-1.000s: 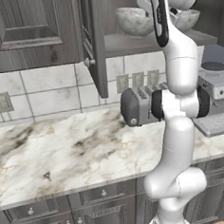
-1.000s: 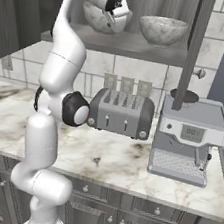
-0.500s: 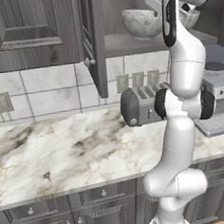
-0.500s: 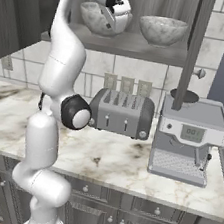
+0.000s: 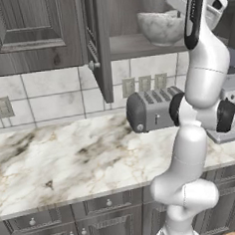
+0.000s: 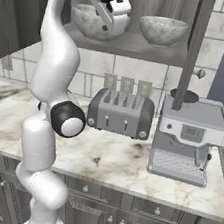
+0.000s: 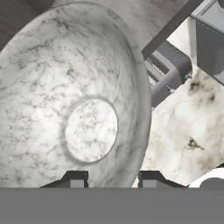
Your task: Move the bowls from the cabinet to the plates on the dining table.
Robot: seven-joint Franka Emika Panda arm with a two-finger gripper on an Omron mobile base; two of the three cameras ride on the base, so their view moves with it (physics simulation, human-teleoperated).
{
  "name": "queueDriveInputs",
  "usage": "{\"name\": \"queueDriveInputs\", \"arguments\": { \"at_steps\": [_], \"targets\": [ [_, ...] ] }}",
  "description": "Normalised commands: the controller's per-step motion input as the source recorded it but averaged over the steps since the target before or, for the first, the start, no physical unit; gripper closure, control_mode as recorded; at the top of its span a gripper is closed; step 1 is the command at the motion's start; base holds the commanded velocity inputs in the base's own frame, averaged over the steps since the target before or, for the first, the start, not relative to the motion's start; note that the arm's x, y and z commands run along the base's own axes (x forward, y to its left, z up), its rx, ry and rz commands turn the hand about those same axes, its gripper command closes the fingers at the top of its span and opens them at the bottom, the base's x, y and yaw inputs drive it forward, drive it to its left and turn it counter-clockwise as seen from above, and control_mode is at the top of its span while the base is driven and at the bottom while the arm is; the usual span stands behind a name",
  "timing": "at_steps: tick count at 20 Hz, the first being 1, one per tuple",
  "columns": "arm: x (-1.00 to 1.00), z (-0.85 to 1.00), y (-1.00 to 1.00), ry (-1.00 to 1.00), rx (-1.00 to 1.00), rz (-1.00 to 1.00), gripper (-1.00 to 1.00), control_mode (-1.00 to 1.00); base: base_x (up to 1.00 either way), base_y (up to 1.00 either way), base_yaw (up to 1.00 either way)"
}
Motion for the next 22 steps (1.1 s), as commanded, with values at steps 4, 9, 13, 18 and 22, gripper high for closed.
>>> {"name": "queueDriveInputs", "arguments": {
  "at_steps": [4,9,13,18,22],
  "targets": [
    [-1.00,0.00,-0.06,0.00,0.00,0.05,1.00,-1.00,0.00,0.00,0.00],
    [-1.00,0.04,-0.01,0.00,0.00,0.06,1.00,-1.00,0.00,0.00,0.00],
    [-1.00,0.05,0.00,0.00,0.00,0.05,1.00,-1.00,0.00,0.00,0.00],
    [-0.99,0.00,0.00,-0.02,0.00,0.03,1.00,-1.00,0.00,0.00,0.00],
    [-0.30,0.00,0.11,-0.02,0.00,0.00,1.00,-1.00,0.00,0.00,0.00]
  ]
}}
